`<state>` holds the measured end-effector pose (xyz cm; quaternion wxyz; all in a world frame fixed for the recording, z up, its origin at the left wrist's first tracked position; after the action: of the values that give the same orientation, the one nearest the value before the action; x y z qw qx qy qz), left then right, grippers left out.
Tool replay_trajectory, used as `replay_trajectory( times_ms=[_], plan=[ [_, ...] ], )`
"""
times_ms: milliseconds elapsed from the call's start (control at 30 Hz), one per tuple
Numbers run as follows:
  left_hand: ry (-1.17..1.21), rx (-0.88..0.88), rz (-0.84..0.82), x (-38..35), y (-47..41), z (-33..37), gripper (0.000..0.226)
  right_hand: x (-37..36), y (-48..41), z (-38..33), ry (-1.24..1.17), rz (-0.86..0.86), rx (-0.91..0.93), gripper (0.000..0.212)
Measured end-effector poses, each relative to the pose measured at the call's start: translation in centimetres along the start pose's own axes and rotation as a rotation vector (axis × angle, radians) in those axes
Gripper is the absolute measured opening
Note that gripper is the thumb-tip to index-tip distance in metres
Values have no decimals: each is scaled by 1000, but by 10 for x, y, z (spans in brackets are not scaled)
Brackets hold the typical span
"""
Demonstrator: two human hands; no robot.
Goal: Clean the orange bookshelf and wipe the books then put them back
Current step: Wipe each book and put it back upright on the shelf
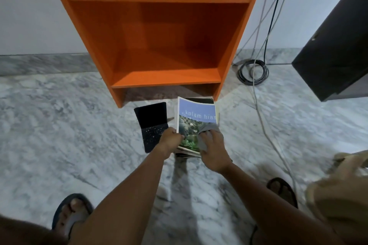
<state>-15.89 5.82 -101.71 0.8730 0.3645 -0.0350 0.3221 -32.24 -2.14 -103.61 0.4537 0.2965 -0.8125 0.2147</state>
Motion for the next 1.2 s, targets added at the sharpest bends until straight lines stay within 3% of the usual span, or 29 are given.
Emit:
replay_trajectory(
  times_ms=[133,267,400,567,700,767,867,967,1033,1100,1200],
  plan=[
    [282,59,-155,-4,14,10,28,3,9,-23,-293,73,-128,68],
    [369,-35,-302,5,29,19,65,12,10,-64,-561,102,-23,51],
    [341,-93,-353,13,57,37,71,31,-11,-81,-545,120,40,46],
    [323,-187,-488,19,95,60,68,80,-42,-75,-436,365,67,44],
    [301,-260,-512,30,114,76,65,102,-46,-44,-368,452,-168,45],
    [296,-291,-514,36,123,83,65,100,-41,-24,-338,419,-390,45],
    [312,-304,-462,47,131,91,69,93,-27,4,-494,382,-767,39],
    [287,-327,-391,57,134,101,69,116,-23,4,-617,594,-901,33],
    [275,-328,-379,59,139,106,68,144,-26,-11,-599,754,-800,33],
    [255,-339,-405,55,144,110,69,168,-35,-37,-571,804,-552,39],
    [211,-365,-460,39,153,113,66,177,-48,-78,-518,622,-200,44]
  ],
)
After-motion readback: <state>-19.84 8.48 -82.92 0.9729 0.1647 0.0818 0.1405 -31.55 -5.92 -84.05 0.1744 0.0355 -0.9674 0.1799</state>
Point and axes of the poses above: each hand's wrist, its own y-axis away from the middle knuckle, its own x-axis out of the back of the hand, z = x × y, the point moved 4 cm from there along -y, towards the middle knuckle, and after that the axes turned 8 degrees about z, right-handed, at the moved point
